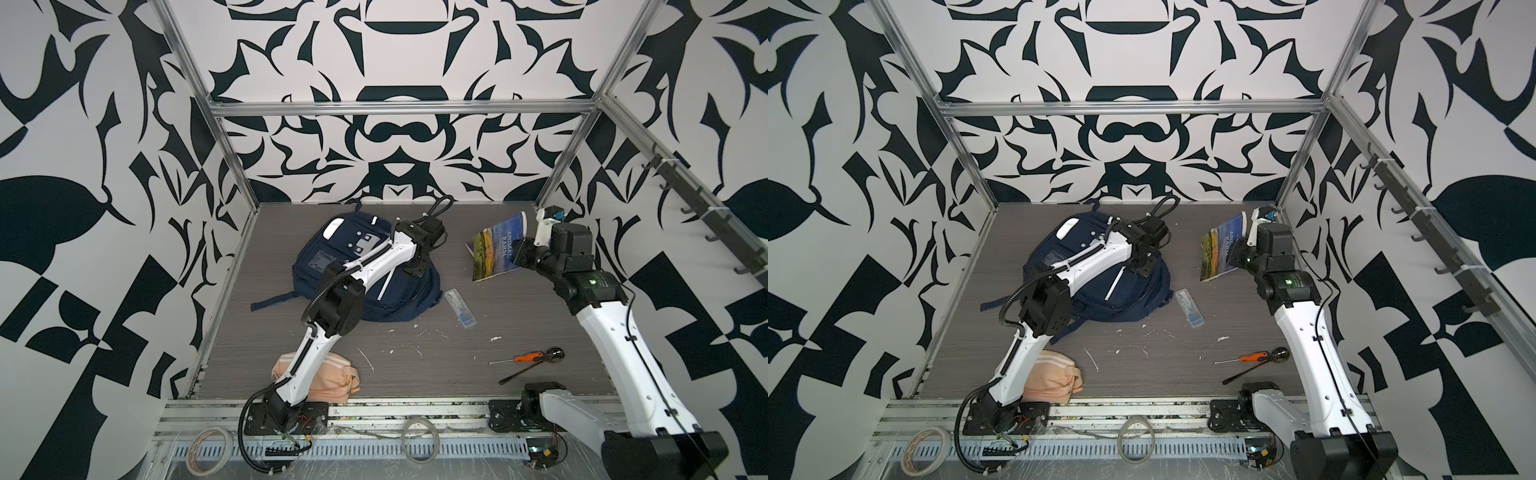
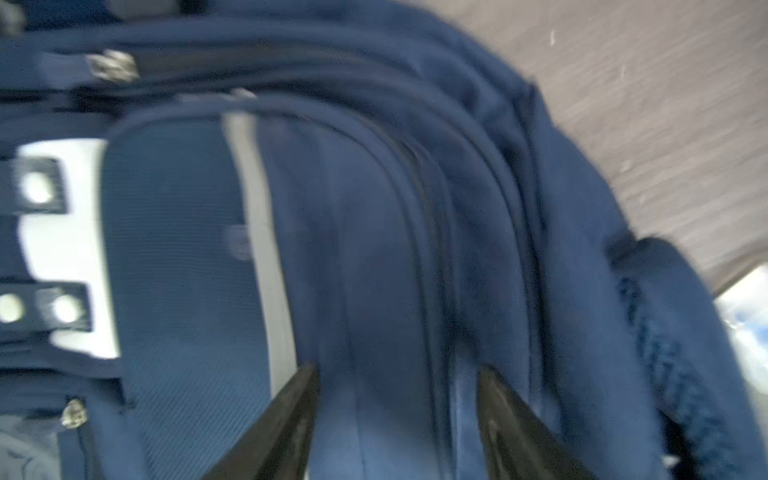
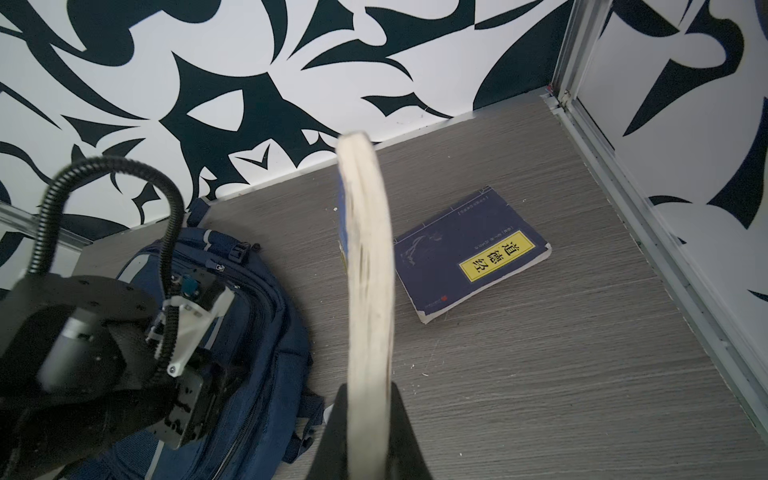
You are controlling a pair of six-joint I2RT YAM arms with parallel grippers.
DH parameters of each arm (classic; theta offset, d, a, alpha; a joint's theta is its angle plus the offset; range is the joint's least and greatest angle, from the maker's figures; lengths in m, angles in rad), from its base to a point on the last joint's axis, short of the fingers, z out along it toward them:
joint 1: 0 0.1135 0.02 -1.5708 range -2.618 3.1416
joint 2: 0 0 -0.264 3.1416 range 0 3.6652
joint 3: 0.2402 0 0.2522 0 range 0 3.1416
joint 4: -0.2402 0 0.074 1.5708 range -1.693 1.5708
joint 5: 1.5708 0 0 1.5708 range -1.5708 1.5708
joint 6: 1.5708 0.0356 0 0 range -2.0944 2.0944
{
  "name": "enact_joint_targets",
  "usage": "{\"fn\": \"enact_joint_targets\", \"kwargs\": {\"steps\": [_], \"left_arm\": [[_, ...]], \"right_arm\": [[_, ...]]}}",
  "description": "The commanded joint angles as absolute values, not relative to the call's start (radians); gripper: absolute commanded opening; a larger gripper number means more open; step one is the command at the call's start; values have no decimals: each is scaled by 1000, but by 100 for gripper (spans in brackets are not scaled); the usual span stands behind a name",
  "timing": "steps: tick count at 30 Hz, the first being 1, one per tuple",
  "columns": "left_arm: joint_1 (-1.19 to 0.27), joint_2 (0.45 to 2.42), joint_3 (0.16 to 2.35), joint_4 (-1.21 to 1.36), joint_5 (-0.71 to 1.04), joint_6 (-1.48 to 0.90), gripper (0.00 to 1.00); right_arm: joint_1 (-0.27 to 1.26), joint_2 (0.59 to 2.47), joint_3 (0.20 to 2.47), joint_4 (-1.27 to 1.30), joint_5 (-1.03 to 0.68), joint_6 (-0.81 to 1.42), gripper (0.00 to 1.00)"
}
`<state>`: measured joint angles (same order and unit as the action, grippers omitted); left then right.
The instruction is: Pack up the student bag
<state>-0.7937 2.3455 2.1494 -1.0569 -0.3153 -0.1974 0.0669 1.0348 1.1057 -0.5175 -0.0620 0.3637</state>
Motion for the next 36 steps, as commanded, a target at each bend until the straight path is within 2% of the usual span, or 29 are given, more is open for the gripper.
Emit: {"fn": "enact_joint_targets", "kwargs": {"steps": [1,5,13,15,20,26,31,36], "left_arm": [[-799,2356,2110,-1084,-315,-208,67],[-801,2341,2074,-1060,-341,-193,64],[-807,2330,2027,-1050,-385,-181,16],[-805,2312,2032,-1051,-379,-181,0],[-791,2246,2082,-1103,-280,-196,0],[-668,2039,2023,-1028,58,-285,0],[-564,1949,2095,-1039,255,-314,0],[-459,1868,2111,-946,445,-439,0]], "right_arm": [[68,1009,1121,-432,-55,359,0],[68,1015,1123,-428,-54,359,0],[68,1009,1111,-422,-45,360,0],[68,1005,1111,-425,-41,356,0],[68,994,1104,-440,-54,367,0],[69,988,1093,-413,-163,433,0],[69,995,1074,-335,-226,597,0],[78,1023,1042,-176,-288,808,0]]}}
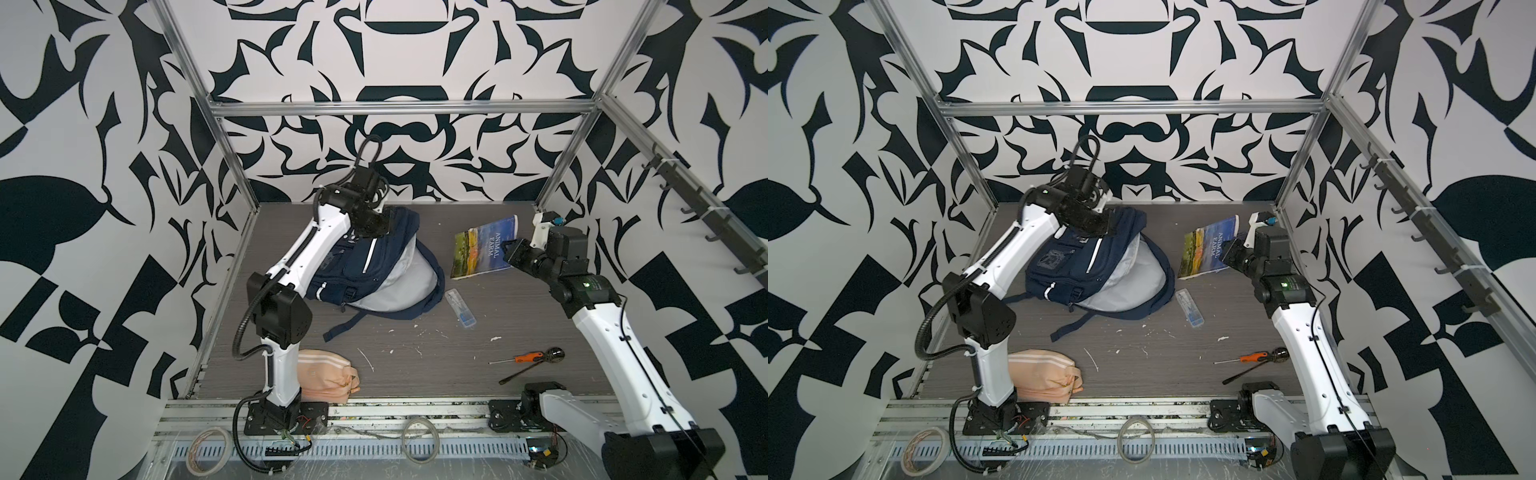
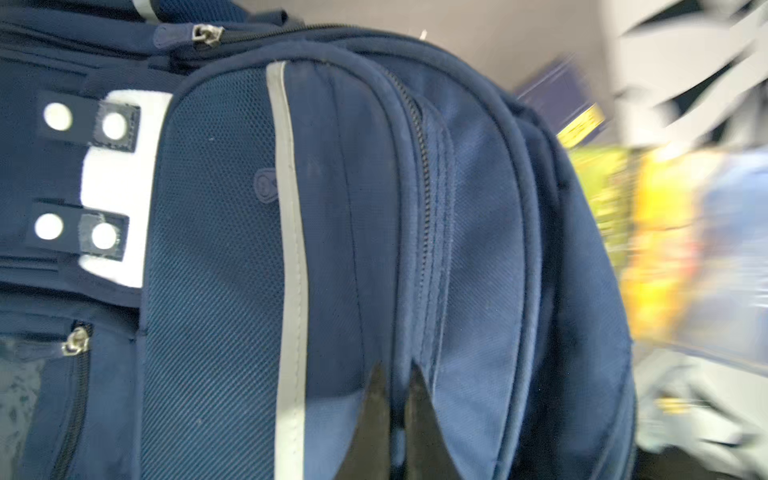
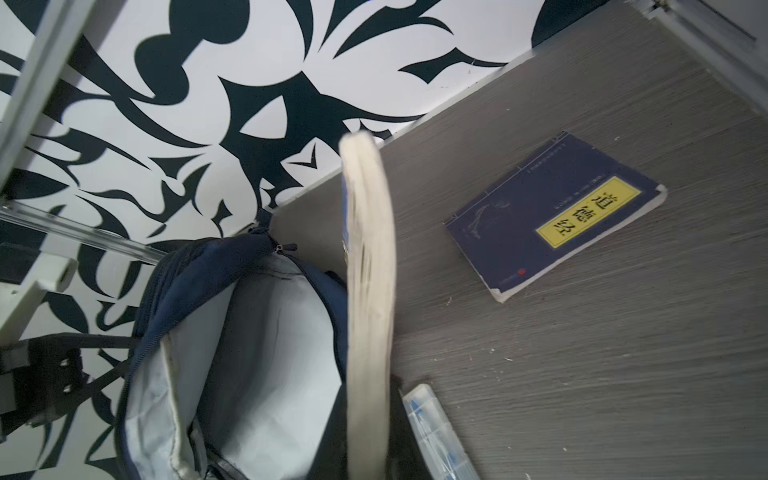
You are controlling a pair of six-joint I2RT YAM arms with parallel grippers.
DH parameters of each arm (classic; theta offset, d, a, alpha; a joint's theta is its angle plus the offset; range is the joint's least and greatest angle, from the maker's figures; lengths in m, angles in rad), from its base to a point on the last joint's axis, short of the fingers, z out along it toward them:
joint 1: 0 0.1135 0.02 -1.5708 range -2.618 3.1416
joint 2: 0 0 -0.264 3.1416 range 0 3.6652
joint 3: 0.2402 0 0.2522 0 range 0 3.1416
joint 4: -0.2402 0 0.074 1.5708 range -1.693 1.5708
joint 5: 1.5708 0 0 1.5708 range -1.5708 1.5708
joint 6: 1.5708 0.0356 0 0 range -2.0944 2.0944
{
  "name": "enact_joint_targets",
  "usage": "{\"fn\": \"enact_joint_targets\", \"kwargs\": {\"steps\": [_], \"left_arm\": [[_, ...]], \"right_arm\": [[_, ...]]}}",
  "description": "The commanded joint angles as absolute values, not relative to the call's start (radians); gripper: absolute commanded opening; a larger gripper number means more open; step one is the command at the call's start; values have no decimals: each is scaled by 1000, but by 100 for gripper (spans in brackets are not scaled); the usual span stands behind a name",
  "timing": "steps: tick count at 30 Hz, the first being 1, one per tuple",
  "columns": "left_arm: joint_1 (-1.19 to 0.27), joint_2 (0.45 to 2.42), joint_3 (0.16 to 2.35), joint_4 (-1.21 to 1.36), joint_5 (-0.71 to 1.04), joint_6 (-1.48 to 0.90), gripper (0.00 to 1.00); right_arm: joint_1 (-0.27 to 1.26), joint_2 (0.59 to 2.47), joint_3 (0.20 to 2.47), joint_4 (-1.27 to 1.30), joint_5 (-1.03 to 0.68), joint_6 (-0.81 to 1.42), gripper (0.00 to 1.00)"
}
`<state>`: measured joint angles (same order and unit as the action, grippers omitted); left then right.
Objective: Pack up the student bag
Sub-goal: 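Lift the bag opening with the left gripper while right inserts the book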
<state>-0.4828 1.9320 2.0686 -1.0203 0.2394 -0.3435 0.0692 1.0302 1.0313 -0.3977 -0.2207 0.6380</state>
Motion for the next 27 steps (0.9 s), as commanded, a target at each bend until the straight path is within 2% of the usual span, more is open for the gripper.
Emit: {"fn": "enact_joint_targets", "kwargs": {"steps": [1,8,14,18,27], "left_arm": [[-441,1852,2103,-910,482,-473,0],[-414,1797,2050,-601,684,-676,0],[-416,1781,1993,-479,712,-768,0],[-416,1770,1952,-414,730,-799,0],[-426,1758,1914,-357,758,-832,0]], "right_arm": [[87,1034,1043,-152,-293,838,0],[224,1101,948,48,-286,1003,0],[321,1206,877,227,-311,1065,0],[328,1295,838,359,-326,1055,0],[375,1571,921,577,-395,1061,0]]}}
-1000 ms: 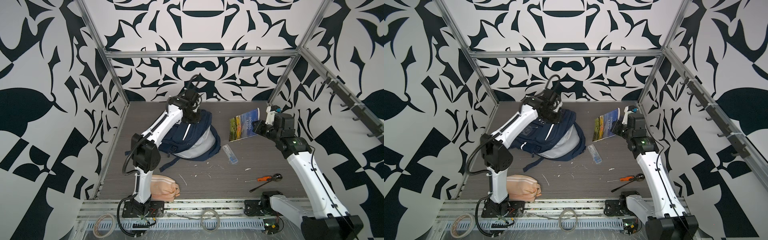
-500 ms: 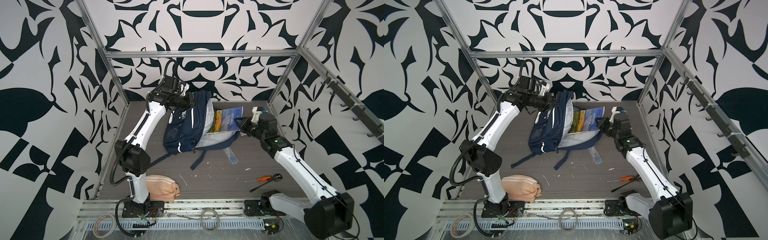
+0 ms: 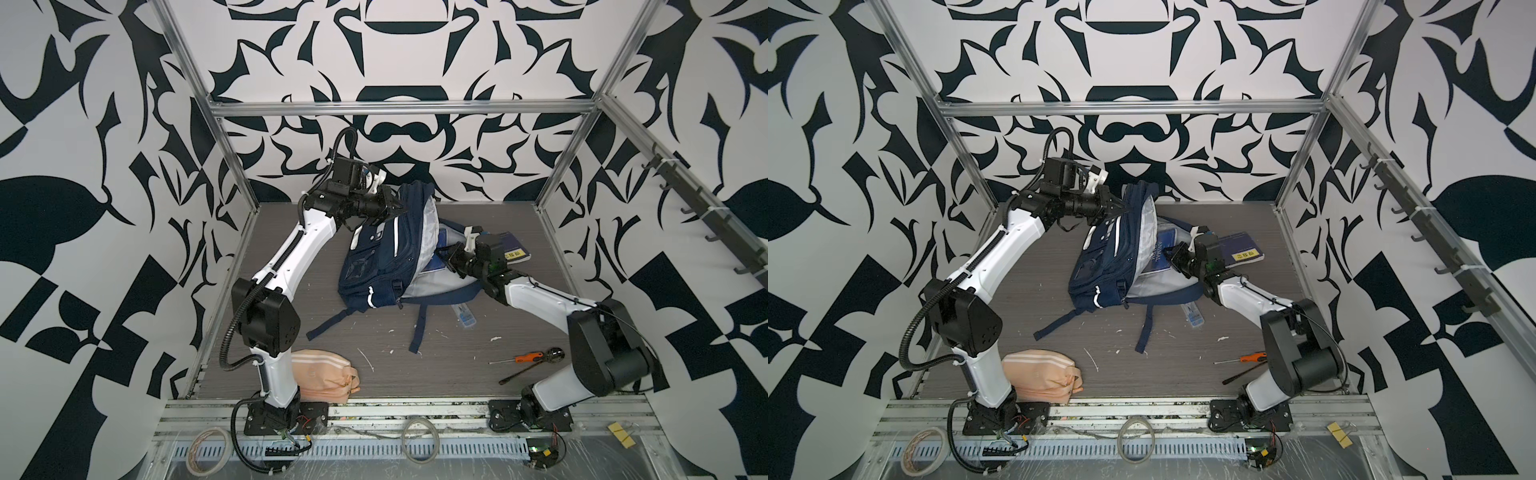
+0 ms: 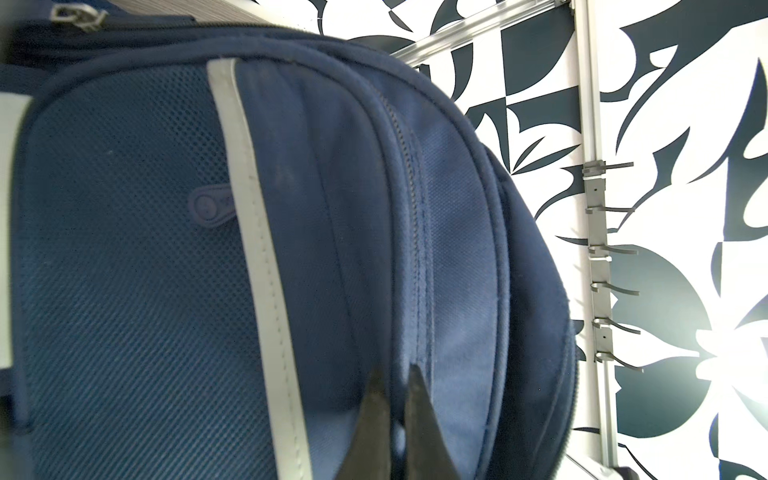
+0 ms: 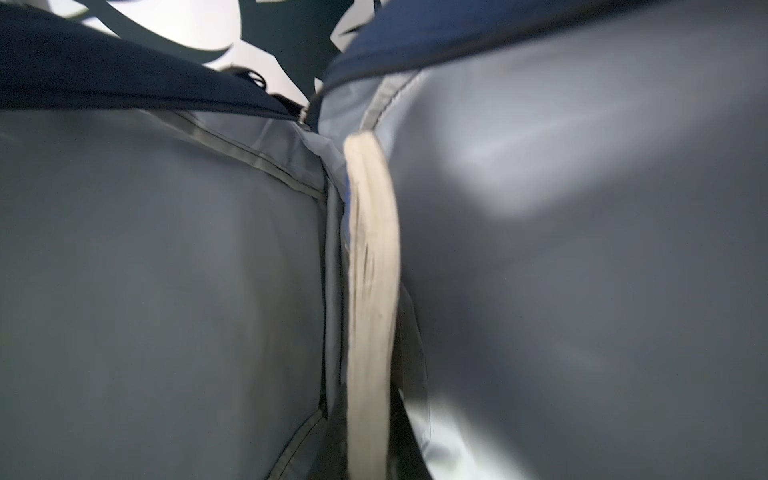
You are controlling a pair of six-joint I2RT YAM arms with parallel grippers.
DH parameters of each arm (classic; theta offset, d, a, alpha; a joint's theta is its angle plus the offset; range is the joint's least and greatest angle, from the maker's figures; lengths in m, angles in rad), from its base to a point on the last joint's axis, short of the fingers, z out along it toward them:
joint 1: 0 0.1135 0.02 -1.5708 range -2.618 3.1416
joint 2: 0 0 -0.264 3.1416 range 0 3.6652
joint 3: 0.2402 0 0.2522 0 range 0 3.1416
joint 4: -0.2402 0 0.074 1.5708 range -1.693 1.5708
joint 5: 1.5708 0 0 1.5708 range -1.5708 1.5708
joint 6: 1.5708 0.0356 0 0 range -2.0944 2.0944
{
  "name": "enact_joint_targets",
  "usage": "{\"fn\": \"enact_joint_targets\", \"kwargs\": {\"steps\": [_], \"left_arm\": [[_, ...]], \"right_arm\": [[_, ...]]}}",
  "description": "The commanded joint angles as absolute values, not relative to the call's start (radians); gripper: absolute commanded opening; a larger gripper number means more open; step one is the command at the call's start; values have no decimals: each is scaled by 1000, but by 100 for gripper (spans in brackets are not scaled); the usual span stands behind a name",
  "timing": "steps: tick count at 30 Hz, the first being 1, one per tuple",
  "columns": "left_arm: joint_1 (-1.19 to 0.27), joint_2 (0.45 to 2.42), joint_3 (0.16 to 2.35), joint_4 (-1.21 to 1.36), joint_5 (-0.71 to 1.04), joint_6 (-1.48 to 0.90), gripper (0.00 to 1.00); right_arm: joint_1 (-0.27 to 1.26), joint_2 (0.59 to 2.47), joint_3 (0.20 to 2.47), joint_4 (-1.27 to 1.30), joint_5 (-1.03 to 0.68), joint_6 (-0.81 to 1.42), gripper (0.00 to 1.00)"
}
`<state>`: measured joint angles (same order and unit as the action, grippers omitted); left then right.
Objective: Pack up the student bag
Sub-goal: 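Lift the bag opening with the left gripper while right inserts the book, then push the book down into the bag and open the right gripper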
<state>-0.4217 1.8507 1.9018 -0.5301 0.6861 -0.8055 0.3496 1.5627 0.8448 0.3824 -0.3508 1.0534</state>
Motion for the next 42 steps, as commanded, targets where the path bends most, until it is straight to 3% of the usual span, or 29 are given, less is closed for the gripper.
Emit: {"fn": "enact_joint_targets", "kwargs": {"steps": [1,13,19,23,25,31,36,40,42], "left_arm": [[-428,1756,1908,-346,757,-842,0],[-434,1733,1841,-289,736,-894,0],[-423,1701,1776,-249,712,-916,0],[-421,1700,1784,-309,689,-865,0],[-414,1698,1776,-326,680,-854,0],[-348,1695,1794,-481,655,-743,0],[-335,1728,1841,-663,645,-585,0],[-336,1726,1755,-616,628,-583,0],[-335,1723,1691,-560,614,-595,0]], "right_arm": [[383,1602,940,589,-402,1057,0],[457,1850,1065,653,-455,1084,0],[460,1862,1079,606,-468,1066,30],[458,1824,1096,535,-454,1046,60],[450,1778,1093,483,-437,1017,70],[341,1594,970,479,-401,1059,77],[250,1415,950,239,-376,967,79],[151,1291,1003,-61,-315,831,85],[83,1256,1037,-204,-286,764,82]]}}
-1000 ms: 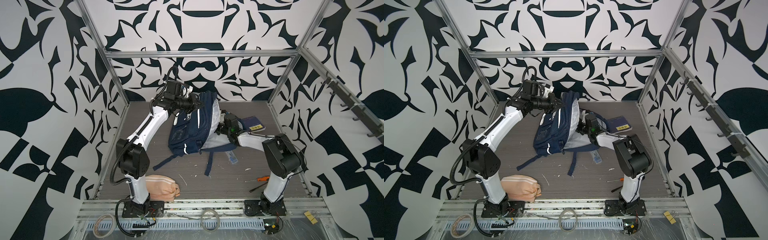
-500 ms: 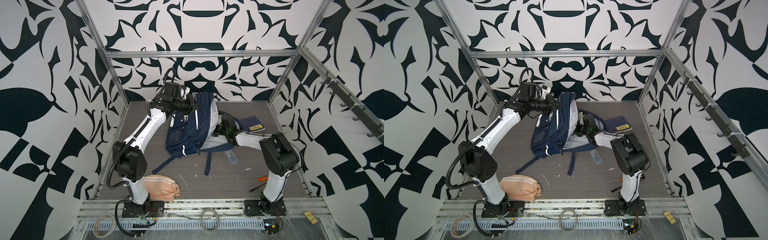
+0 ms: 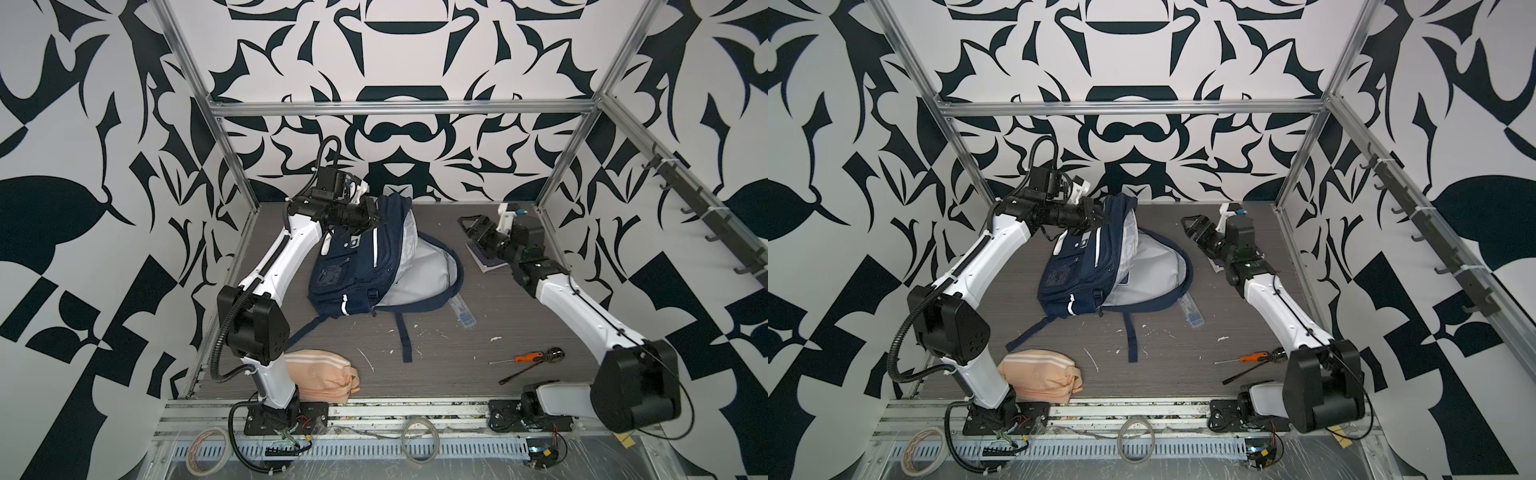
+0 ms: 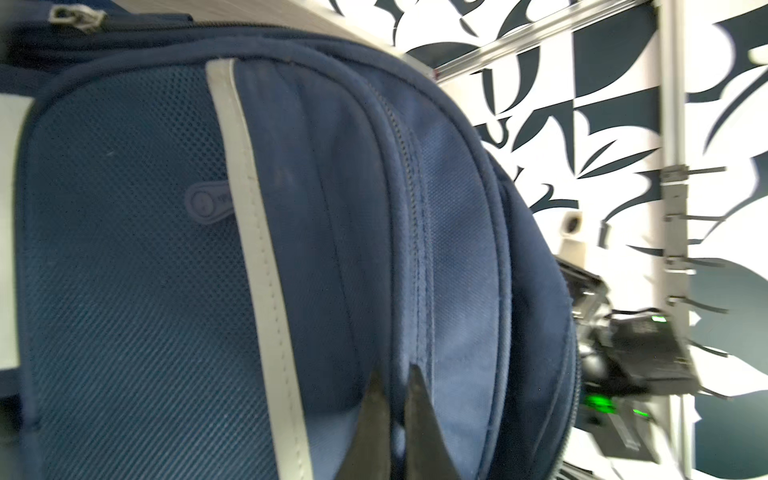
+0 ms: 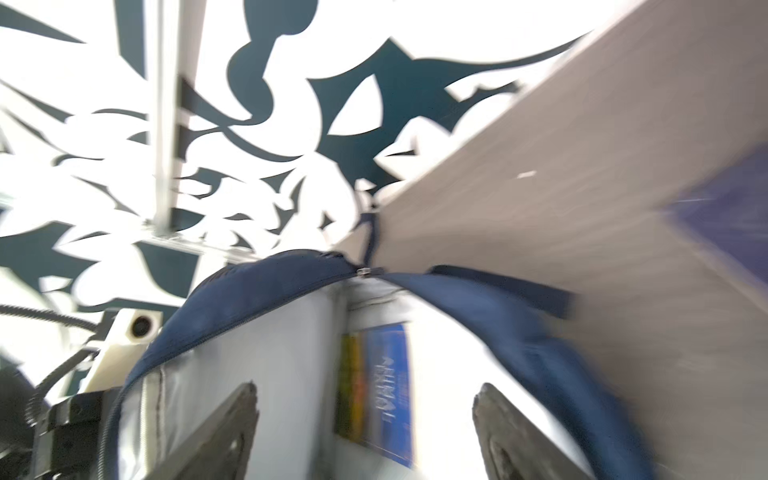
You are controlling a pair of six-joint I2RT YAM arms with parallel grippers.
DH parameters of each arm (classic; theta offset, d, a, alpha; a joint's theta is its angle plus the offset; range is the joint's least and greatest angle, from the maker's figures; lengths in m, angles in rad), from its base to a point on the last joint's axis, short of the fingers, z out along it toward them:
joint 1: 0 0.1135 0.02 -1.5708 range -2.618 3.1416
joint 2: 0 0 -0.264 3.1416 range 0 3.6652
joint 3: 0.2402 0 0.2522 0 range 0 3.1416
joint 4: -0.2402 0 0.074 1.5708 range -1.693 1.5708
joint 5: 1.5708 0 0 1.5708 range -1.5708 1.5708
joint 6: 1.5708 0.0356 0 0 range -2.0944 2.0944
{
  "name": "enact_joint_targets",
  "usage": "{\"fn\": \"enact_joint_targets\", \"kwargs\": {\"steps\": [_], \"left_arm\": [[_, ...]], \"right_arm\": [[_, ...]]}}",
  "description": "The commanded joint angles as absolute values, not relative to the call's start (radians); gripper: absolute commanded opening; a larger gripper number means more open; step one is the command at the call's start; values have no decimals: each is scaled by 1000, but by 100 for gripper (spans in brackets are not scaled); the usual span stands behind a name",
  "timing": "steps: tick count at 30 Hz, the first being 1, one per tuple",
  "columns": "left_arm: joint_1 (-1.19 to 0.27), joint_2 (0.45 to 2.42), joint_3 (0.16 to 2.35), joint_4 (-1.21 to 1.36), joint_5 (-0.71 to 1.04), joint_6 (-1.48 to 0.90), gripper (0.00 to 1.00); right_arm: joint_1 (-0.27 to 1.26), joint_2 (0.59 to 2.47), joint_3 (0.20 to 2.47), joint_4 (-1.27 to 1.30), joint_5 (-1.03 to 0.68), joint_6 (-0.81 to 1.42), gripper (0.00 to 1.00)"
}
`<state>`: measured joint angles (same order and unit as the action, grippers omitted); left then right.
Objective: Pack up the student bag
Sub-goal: 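Push the book down into the bag and open the right gripper, then move the right gripper to the blue book while left lowers the bag, then grasp the blue book with the yellow label with the right gripper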
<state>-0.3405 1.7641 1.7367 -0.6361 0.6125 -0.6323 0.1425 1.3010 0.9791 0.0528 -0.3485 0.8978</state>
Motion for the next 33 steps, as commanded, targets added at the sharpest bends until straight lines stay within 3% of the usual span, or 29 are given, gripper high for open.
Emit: {"fn": "enact_joint_targets", "kwargs": {"steps": [1,7,11,15,19,21,24,33], "left_arm": [[-336,1726,1661,-541,600,-594,0],[-333,1819,1674,-585,478,-450,6],[-337,1837,1649,-588,448,-415,16],[-342,1795,1589,-587,369,-390,58],[-367,1750,1607,-659,242,-308,88],[-432,1754,1686,-740,129,-197,96],[-501,1784,1764,-773,148,-121,100],[-664,2057,1991,-583,457,-320,100]], "right_arm": [[39,1249,1045,-264,-287,739,80],[-189,1225,983,-377,-306,692,86],[-243,1268,963,-373,-292,672,89],[-263,1338,935,-294,-272,700,92],[-270,1433,932,-189,-297,765,92],[-270,1480,960,-178,-297,767,91],[-270,1546,1006,-176,-273,758,91],[-293,1740,1115,-146,-235,756,91]]}}
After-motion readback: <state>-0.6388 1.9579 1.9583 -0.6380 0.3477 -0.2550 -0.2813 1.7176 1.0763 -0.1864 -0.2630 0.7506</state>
